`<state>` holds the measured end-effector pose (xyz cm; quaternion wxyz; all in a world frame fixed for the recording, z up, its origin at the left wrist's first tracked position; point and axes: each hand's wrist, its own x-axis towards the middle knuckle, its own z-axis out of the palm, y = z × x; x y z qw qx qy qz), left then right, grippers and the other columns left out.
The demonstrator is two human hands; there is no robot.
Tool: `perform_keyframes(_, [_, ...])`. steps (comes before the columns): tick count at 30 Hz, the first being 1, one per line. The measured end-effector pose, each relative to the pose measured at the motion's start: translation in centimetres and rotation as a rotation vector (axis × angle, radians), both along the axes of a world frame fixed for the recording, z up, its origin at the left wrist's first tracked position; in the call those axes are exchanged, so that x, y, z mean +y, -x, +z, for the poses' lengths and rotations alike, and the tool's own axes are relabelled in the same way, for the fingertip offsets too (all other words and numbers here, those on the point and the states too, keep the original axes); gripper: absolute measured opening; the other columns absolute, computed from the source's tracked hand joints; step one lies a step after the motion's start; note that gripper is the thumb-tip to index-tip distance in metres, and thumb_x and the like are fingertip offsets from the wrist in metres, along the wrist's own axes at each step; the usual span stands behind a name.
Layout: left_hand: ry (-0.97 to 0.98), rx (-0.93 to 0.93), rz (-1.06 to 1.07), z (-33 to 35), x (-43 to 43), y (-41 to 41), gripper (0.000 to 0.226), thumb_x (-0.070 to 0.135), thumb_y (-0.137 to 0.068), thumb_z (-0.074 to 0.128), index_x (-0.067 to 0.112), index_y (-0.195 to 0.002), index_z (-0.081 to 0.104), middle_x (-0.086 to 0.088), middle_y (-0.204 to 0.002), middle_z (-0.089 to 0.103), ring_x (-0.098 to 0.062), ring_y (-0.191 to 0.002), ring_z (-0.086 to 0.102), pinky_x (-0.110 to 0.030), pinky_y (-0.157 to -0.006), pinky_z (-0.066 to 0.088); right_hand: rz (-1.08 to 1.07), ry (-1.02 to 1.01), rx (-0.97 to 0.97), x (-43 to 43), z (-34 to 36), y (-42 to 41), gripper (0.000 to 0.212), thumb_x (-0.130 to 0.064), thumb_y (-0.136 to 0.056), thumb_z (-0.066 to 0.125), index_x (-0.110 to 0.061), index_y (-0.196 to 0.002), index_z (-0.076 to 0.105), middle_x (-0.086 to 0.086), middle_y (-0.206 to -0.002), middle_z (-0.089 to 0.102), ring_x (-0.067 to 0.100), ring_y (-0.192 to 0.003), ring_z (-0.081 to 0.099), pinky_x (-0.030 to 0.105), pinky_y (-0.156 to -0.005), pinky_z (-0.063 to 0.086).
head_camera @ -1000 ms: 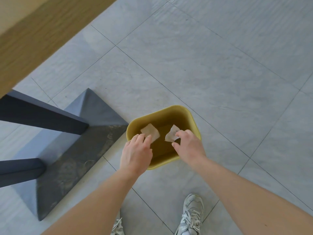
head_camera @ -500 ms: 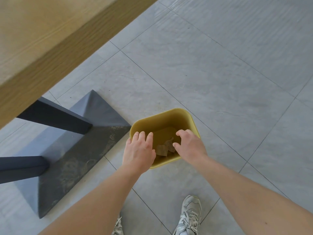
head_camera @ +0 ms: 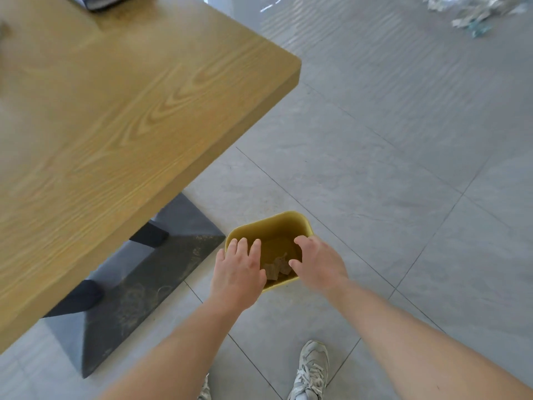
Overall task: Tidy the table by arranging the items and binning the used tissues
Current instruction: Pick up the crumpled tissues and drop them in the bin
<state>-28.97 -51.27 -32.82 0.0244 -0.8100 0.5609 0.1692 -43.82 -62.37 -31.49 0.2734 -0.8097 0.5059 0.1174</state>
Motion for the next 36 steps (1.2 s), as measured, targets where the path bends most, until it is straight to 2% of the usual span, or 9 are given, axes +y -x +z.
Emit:
perform_keyframes(6, [0.037,0.008,0.001,10.0,1.5,1.6,0.061,0.048,-0.096,0.04,0.025,-0.149,0.022,-0.003,-0.15,0.036,-0.029,-0.14,0.03,-0.05,-0.116,0.025,0.023,0.031,0.013,1.4,10.2,0.2,0.045,-0.046,-0.09,0.058,-0.026,-0.129,0.047,0.001,-0.127,0.053,0.026,-0.117,0.05,0.042,-0.087,0.051])
perform_keyframes(10, [0.108,0.027,0.034,16.3,2.5,2.4,0.06,0.046,-0.094,0.045,0.026,-0.147,0.024,-0.003,-0.147,0.04,-0.028,-0.138,0.032,-0.051,-0.115,0.027,0.031,0.073,-0.051,1.9,16.6,0.0,0.05,-0.047,-0.089,0.059,-0.027,-0.133,0.047,0.001,-0.129,0.053,0.027,-0.119,0.049,0.04,-0.089,0.049])
perform_keyframes(13, [0.152,-0.007,0.046,20.4,3.3,2.4,0.057,0.047,-0.094,0.047,0.027,-0.144,0.027,-0.004,-0.146,0.043,-0.029,-0.136,0.035,-0.052,-0.113,0.028,0.063,0.141,-0.094,2.2,20.9,-0.2,0.048,-0.048,-0.089,0.06,-0.028,-0.131,0.049,0.002,-0.125,0.057,0.027,-0.114,0.052,0.037,-0.086,0.048])
perform_keyframes(18, [0.215,-0.078,0.125,26.3,4.5,0.8,0.06,0.048,-0.095,0.043,0.028,-0.147,0.021,-0.007,-0.152,0.037,-0.03,-0.142,0.028,-0.051,-0.115,0.024,0.146,0.199,-0.16,2.5,27.1,-1.8,0.058,-0.048,-0.089,0.062,-0.028,-0.141,0.044,0.0,-0.131,0.056,0.024,-0.119,0.052,0.036,-0.091,0.048])
perform_keyframes(25, [0.275,-0.147,0.206,33.4,7.7,-3.2,0.065,0.045,-0.097,0.043,0.025,-0.152,0.015,-0.01,-0.16,0.023,-0.031,-0.148,0.015,-0.053,-0.119,0.018,0.318,0.265,-0.21,3.1,33.2,-5.5,0.061,-0.048,-0.086,0.063,-0.027,-0.14,0.043,0.001,-0.134,0.055,0.024,-0.12,0.052,0.037,-0.092,0.047])
perform_keyframes(36, [0.356,-0.269,0.387,38.9,13.6,-12.6,0.069,0.045,-0.093,0.048,0.022,-0.151,0.017,-0.012,-0.156,0.028,-0.03,-0.146,0.021,-0.052,-0.116,0.024,0.491,0.366,-0.273,7.3,39.9,-14.9,0.061,-0.046,-0.09,0.061,-0.025,-0.143,0.041,0.002,-0.137,0.051,0.026,-0.123,0.046,0.038,-0.096,0.045])
